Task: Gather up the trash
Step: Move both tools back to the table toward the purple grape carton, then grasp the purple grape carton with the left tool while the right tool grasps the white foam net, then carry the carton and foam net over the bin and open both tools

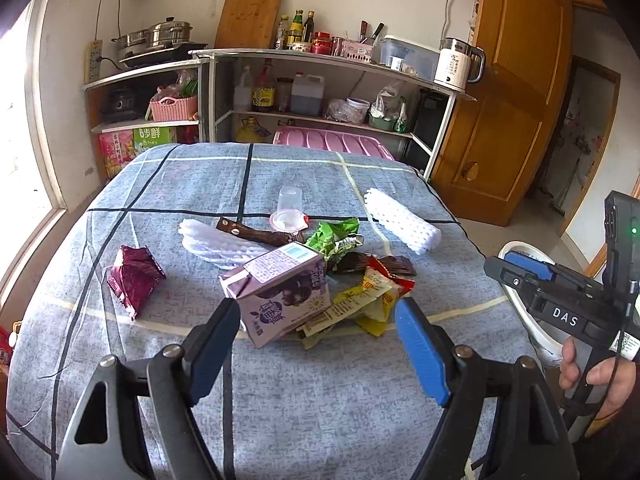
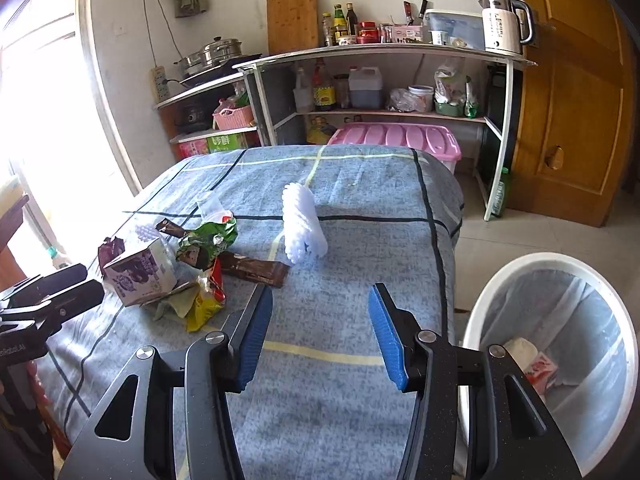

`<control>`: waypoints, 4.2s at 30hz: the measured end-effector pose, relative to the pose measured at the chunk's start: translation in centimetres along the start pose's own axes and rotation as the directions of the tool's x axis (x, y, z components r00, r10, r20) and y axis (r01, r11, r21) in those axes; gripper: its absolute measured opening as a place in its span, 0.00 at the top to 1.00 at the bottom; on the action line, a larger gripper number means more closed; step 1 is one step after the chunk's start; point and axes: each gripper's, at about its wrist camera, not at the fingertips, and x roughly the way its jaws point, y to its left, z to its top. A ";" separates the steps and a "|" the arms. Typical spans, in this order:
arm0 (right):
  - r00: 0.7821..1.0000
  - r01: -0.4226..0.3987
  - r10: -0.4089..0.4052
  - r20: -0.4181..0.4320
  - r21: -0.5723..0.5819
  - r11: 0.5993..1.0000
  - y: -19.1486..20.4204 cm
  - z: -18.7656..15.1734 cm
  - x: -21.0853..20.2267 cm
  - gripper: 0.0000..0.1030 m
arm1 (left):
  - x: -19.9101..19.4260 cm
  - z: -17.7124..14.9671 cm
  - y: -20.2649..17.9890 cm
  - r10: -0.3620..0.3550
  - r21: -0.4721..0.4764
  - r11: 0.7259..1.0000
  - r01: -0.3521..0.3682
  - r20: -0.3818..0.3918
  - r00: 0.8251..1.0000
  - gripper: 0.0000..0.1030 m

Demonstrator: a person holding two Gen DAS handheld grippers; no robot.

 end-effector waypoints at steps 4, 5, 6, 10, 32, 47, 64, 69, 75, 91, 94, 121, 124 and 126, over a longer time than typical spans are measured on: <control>1.000 0.011 -0.011 -0.019 -0.034 0.999 0.7 1.1 2.0 0.50 | 0.7 0.2 1.0 0.052 0.035 0.998 -0.051 -0.022 0.998 0.21; 1.000 0.010 -0.011 -0.022 -0.038 0.999 0.7 1.5 2.4 0.50 | 0.9 0.2 1.1 0.071 0.049 0.996 -0.070 -0.020 0.997 0.21; 1.000 0.008 -0.009 -0.023 -0.040 0.999 0.7 1.7 2.9 0.50 | 1.2 0.2 1.4 0.085 0.053 0.995 -0.084 -0.025 0.996 0.21; 0.999 0.005 -0.006 -0.041 -0.037 0.999 0.7 2.9 4.8 0.50 | 2.7 0.8 2.7 0.074 0.043 0.997 -0.071 -0.057 0.996 0.21; 0.987 -0.048 0.039 -0.154 -0.058 0.997 1.2 4.5 11.5 0.51 | 7.2 2.3 3.7 -0.127 0.067 0.988 0.136 -0.128 0.984 0.21; 0.985 -0.051 0.048 -0.165 -0.014 0.999 0.6 3.6 11.1 0.73 | 6.6 1.6 2.8 -0.161 0.004 0.987 0.163 -0.131 0.978 0.49; 0.994 -0.065 0.069 -0.087 0.047 0.997 0.2 2.2 6.7 0.75 | 4.4 1.3 -0.3 -0.099 0.024 0.995 0.101 -0.066 0.993 0.63; 0.995 -0.074 0.077 -0.062 0.057 0.996 0.0 1.6 5.1 0.75 | 3.6 1.2 -1.6 -0.105 0.037 0.994 0.107 -0.050 0.993 0.63; 0.996 -0.085 0.087 -0.022 0.075 0.994 -0.3 1.1 2.9 0.75 | 2.6 1.3 -3.4 -0.124 0.051 0.991 0.125 -0.030 0.992 0.63; 0.998 -0.043 0.037 0.045 0.157 0.987 -4.5 -1.2 -2.7 0.75 | 0.9 1.6 -9.6 -0.179 0.122 0.977 0.177 0.007 0.984 0.63; 0.998 -0.032 0.022 0.059 0.172 0.985 -5.4 -1.5 -3.7 0.75 | 0.9 1.7 -11.1 -0.194 0.148 0.970 0.191 0.006 0.981 0.63; 0.972 0.226 -0.237 -0.008 0.331 0.916 -18.8 -6.4 -10.1 0.75 | 4.9 0.6 -29.4 -0.396 0.336 0.849 0.409 -0.109 0.912 0.63; 0.967 0.247 -0.252 -0.032 0.337 0.908 -19.7 -7.0 -10.1 0.75 | 5.5 0.5 -30.2 -0.391 0.338 0.848 0.408 -0.121 0.912 0.62; 0.964 0.263 -0.263 -0.046 0.338 0.904 -20.0 -7.2 -10.0 0.75 | 5.7 0.2 -30.6 -0.386 0.347 0.847 0.403 -0.120 0.915 0.62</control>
